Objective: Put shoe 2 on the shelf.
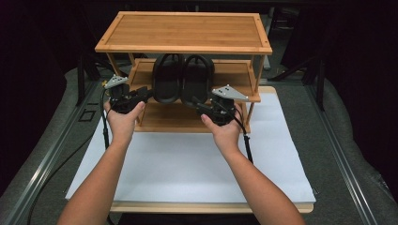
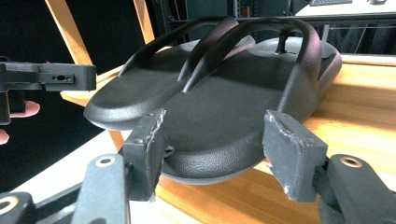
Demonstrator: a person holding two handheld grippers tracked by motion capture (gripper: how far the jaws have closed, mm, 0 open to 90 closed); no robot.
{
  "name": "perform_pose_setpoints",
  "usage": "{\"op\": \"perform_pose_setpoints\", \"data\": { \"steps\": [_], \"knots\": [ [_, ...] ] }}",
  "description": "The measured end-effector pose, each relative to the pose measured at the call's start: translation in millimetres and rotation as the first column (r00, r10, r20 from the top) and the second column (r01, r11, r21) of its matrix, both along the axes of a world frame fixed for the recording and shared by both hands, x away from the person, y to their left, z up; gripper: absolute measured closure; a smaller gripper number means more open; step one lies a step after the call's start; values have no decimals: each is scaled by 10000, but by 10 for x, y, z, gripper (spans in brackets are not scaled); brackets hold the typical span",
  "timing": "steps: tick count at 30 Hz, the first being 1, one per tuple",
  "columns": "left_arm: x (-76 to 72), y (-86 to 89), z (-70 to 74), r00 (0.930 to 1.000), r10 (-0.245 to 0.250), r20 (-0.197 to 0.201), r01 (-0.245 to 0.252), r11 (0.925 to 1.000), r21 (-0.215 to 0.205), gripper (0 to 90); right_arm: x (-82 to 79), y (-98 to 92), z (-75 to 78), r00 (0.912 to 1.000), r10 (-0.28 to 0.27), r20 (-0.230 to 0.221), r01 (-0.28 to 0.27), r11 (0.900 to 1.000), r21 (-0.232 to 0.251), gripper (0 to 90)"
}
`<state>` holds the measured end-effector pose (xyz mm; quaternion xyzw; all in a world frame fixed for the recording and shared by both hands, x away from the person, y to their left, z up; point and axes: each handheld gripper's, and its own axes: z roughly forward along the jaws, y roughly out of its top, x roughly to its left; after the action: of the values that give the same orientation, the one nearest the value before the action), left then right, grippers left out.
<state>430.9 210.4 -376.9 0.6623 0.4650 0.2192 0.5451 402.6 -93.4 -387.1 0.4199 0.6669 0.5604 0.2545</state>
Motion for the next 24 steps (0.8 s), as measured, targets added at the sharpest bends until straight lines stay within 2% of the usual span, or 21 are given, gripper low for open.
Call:
{"op": "perform_pose_setpoints", "data": {
  "steps": [6,7,9,11,15,22,24],
  "knots": [
    [-56,40,7,10000,-54,60,54,10000,45,604,-44,-42,40,9999,7,164,-6,10000,-85,399],
    [-69,44,11,9999,-55,111,55,10000,37,603,-56,-50,49,9997,-137,204,141,9997,-187,399],
    [-99,56,23,9998,-85,172,85,10000,18,601,-70,-79,62,9996,26,263,-20,9998,-219,399],
    [-129,66,34,9997,-120,225,120,9999,6,597,-92,-111,81,9994,-55,347,67,9994,-335,399],
    [-186,96,53,9995,-144,267,139,9998,170,590,-121,-177,108,9987,-166,479,184,9992,-369,399],
    [-295,175,99,9995,-100,315,88,9993,360,570,-180,-323,156,9983,-247,529,270,9987,-430,397],
    [-335,203,105,9991,-127,408,115,9995,299,567,-206,-357,166,9985,-226,491,255,9979,-588,397]
  ]
}}
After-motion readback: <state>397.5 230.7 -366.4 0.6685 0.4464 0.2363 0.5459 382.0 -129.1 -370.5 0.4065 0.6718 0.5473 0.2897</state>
